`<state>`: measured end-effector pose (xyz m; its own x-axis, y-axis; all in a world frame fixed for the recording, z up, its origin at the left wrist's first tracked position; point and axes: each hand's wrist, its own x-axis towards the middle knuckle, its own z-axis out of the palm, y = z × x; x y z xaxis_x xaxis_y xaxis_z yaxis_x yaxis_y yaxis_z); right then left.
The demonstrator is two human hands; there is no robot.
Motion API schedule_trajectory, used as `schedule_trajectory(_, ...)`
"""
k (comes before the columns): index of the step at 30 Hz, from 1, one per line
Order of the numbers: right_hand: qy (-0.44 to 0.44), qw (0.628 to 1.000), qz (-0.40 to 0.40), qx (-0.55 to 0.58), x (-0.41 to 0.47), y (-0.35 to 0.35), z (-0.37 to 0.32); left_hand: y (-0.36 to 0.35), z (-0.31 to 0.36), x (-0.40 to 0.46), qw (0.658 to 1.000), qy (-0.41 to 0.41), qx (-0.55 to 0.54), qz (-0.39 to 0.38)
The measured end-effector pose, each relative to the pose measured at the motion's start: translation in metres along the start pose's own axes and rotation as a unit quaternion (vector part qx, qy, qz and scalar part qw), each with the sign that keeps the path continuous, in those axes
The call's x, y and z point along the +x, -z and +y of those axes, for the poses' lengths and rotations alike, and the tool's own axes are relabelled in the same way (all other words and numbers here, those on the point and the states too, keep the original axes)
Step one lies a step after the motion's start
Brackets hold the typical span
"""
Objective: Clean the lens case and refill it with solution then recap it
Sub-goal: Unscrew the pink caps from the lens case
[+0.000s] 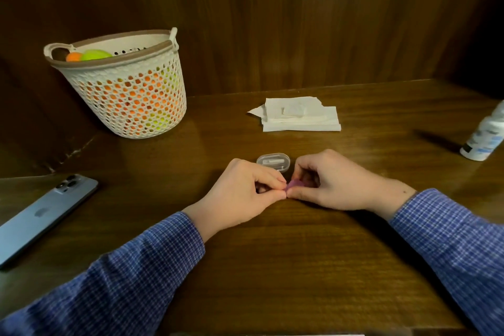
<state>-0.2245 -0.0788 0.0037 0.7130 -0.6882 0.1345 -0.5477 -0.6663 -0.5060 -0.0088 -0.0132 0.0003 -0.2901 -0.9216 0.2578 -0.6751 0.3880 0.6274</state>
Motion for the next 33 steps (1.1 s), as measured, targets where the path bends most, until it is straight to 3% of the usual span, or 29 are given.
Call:
schedule_trajectory(6,-0.039,0.997,0.051,-0.038,-0.005,-0.009,-0.005,0.002,-0.005,0.002,1.0,0.008,-0.005,-0.018)
schedule_trajectory(16,0.041,0.997,-0.044,0.039,0.0,0.003,-0.002,0.003,-0.012,0.005,0.998,-0.058,-0.001,-0.034)
schedule_trajectory(22,0.026,0.996,-0.057,0.066,0.001,0.005,-0.001,0.004,-0.012,0.009,0.997,-0.075,-0.004,-0.035)
schedule_trajectory(28,0.015,1.0,0.021,0.015,-0.008,0.001,-0.003,0.001,-0.01,0.003,0.996,-0.089,0.008,-0.013)
schedule_trajectory(33,-0.003,0.997,0.064,0.046,-0.01,-0.006,-0.006,0.002,-0.009,0.001,0.997,-0.075,0.011,-0.004)
